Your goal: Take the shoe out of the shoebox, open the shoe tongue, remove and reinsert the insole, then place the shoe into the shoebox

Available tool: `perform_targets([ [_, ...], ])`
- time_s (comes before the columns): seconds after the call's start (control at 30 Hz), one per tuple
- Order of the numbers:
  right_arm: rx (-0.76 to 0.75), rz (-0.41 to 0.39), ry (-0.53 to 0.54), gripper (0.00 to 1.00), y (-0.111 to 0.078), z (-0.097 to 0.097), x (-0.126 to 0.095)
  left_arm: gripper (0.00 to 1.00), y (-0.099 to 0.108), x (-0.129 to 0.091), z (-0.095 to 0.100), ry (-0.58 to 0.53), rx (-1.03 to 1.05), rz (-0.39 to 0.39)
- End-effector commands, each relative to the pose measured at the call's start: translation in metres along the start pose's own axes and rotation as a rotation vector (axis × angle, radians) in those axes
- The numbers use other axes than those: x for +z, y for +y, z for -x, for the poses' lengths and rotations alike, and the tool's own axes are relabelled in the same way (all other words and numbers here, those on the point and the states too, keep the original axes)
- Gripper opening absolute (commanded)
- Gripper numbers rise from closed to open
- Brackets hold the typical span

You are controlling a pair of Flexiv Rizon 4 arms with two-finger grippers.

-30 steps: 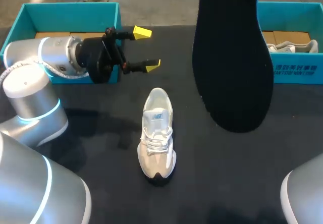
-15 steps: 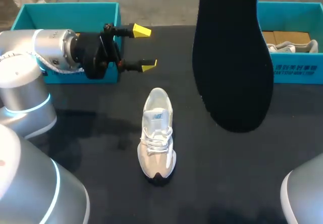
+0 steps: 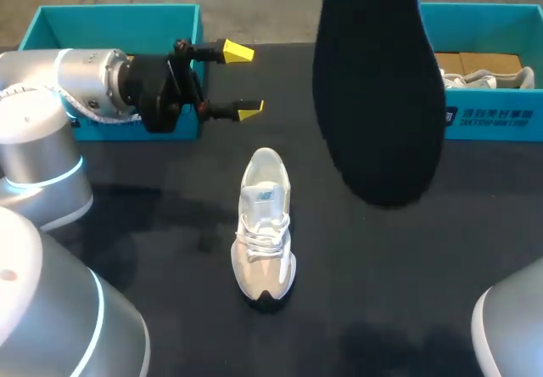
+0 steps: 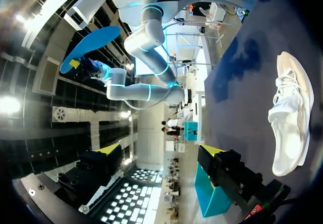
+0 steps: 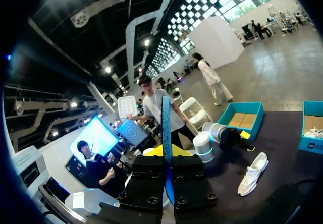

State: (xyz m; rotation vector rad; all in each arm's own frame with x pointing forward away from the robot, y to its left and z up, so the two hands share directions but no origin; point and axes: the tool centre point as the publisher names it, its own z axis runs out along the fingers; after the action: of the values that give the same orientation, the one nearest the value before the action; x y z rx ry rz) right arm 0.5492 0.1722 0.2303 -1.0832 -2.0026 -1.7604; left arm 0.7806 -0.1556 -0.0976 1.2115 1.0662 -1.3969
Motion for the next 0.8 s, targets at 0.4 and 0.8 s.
perform_targets([
  [0.4,0.022,0.045,0.173,0.0,0.024,0.129,0.034,1.0,0.0,0.002,-0.001,-0.001,0.002,0.003],
  [0.8,0.022,0.045,0.173,0.0,0.024,0.129,0.034,1.0,0.0,0.002,-0.001,-0.001,0.002,0.003],
])
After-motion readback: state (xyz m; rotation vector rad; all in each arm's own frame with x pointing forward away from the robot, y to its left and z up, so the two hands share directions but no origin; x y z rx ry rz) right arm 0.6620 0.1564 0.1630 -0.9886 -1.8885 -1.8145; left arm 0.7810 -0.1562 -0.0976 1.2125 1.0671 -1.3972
